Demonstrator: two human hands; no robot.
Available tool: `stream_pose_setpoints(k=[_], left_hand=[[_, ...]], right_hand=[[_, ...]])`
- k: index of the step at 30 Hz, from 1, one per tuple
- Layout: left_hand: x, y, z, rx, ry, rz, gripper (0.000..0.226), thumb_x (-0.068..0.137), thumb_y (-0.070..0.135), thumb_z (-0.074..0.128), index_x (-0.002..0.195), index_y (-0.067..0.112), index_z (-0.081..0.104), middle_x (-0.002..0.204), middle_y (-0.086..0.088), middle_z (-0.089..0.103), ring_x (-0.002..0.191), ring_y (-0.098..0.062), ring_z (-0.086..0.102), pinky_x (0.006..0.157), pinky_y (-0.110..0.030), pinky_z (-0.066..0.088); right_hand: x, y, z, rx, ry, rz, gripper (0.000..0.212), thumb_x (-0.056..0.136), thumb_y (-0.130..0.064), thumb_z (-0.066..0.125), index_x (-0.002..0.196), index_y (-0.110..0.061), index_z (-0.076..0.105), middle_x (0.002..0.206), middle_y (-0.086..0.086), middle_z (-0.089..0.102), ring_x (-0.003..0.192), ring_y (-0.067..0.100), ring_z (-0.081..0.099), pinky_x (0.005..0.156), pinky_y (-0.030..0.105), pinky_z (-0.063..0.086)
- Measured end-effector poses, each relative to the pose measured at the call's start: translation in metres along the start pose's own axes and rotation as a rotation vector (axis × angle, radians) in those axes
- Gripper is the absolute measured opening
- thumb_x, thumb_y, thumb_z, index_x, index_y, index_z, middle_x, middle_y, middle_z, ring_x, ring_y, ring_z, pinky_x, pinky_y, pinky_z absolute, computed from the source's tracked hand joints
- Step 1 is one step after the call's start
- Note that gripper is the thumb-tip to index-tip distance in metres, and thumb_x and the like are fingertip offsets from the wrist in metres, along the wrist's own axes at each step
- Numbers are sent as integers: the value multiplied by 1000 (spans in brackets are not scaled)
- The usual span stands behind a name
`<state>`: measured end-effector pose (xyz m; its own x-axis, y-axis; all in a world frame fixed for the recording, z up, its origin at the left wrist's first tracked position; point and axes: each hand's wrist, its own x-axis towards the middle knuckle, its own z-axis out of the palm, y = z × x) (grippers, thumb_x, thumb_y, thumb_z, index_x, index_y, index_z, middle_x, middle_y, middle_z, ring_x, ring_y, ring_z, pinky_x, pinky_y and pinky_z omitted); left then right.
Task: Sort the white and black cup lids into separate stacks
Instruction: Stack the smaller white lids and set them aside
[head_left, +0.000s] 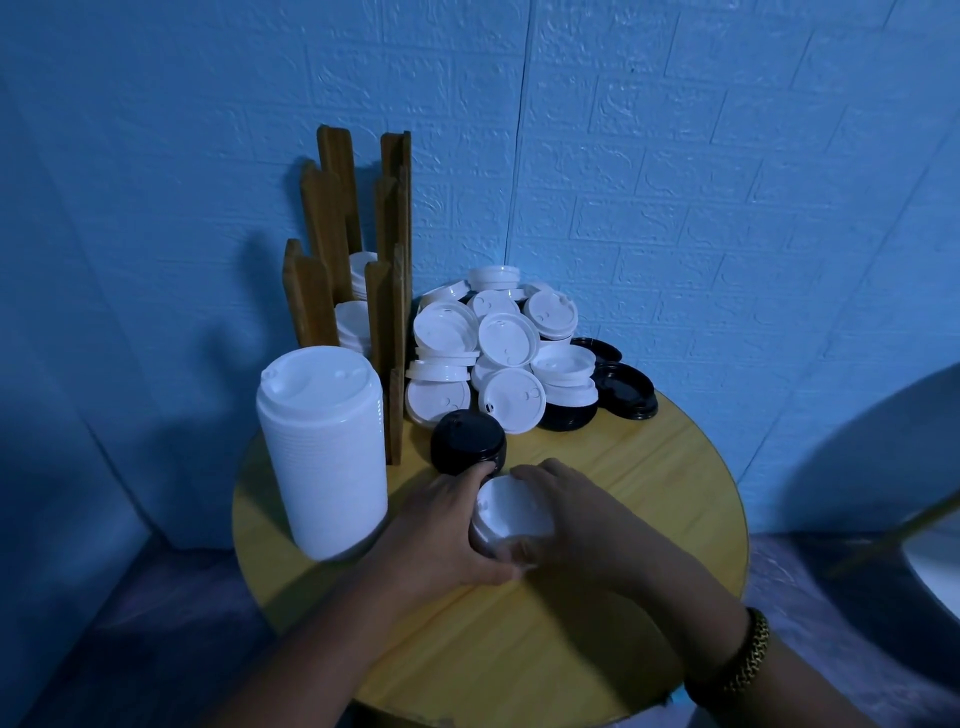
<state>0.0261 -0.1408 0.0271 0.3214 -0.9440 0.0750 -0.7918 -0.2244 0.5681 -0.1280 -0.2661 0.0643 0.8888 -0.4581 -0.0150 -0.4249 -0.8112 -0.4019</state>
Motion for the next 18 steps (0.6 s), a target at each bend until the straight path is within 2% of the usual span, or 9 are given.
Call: stream_pose_setpoints(k=[2, 6, 10, 14, 18], left_hand=[[0, -1, 0, -2, 2, 3, 114, 65, 67, 82, 156, 40, 20, 149, 12, 44, 131, -8, 44, 104, -33, 49], [-1, -1, 0, 10, -13, 21, 111, 68, 71, 79, 156, 42, 17, 151, 12, 42, 132, -6, 42, 105, -32, 48], [-2, -3, 0, 28, -14, 31, 108, 69, 70, 79, 154, 43, 19, 150, 13, 42, 131, -8, 42, 103, -31, 48], [0, -3, -1, 37, -24, 48, 102, 70, 67, 80, 152, 48, 21, 150, 15, 42, 129, -6, 41, 100, -31, 48], [-2, 0, -2, 65, -37, 48, 103, 73, 71, 77, 154, 46, 19, 154, 16, 37, 132, -6, 37, 98, -27, 41]], right_hand=[[0, -3, 0, -39, -4, 4, 83, 80, -56, 73, 148, -28, 34, 129, -4, 43, 119, 17, 44, 96, 37, 44], [1, -2, -2, 70, -9, 42, 87, 72, -60, 78, 143, -28, 40, 123, -8, 40, 116, 13, 41, 95, 34, 44], [0, -8, 9, 8, 95, 125, 89, 62, -73, 75, 131, -26, 43, 117, -8, 40, 111, 13, 41, 90, 32, 43], [-4, -9, 17, 48, 157, 111, 88, 61, -75, 72, 129, -27, 43, 114, -10, 38, 109, 12, 39, 92, 30, 42], [-5, -5, 11, 95, 68, 92, 79, 68, -74, 70, 126, -27, 44, 117, -8, 43, 108, 11, 44, 91, 32, 45]])
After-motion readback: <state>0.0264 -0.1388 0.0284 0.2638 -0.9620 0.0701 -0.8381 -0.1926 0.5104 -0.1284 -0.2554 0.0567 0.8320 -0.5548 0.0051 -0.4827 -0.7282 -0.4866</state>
